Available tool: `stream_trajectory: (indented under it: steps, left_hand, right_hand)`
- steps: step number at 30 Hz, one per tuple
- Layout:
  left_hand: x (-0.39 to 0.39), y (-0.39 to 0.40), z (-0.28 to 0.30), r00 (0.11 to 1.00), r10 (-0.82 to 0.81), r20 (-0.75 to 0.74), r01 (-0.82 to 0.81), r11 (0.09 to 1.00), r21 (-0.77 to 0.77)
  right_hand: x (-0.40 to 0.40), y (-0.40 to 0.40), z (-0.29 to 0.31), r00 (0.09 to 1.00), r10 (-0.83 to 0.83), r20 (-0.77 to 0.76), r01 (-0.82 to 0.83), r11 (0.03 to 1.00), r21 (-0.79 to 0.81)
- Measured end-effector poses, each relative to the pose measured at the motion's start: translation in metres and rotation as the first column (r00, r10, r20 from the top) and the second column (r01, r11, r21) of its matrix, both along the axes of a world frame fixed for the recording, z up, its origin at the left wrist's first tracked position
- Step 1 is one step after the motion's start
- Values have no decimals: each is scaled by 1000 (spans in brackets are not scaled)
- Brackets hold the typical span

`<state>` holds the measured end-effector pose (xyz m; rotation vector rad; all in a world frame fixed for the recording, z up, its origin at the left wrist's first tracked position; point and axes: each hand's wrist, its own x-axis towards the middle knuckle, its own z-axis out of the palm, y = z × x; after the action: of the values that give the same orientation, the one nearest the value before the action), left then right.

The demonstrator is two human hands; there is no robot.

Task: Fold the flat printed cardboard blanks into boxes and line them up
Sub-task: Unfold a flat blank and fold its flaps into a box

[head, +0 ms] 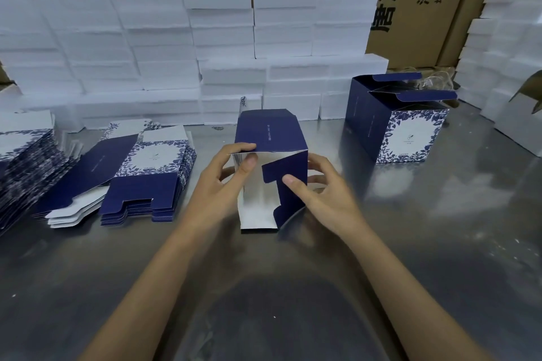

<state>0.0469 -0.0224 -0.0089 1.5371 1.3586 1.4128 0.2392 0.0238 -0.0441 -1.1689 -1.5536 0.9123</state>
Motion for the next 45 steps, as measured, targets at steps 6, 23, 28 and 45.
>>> stream_trajectory:
  steps: [6, 23, 28, 45]
  left_hand:
    - [8, 0, 0, 999, 11, -32, -12, 999, -32]
    - [1, -2, 1, 984, 121, -128, -113, 991, 66]
    - [2, -3, 4, 989, 114, -96, -110, 993, 42]
    - [4, -3, 5, 985, 111, -129, -104, 993, 61]
  right_hand:
    - [-5, 2, -6, 976, -176, 130, 158, 978, 138]
    - [19, 13, -9, 800, 83, 594, -88, 996, -20]
    - [17, 14, -6, 812, 101, 575, -97, 995, -38]
    - [14, 13, 5, 903, -96, 419, -17, 966, 258]
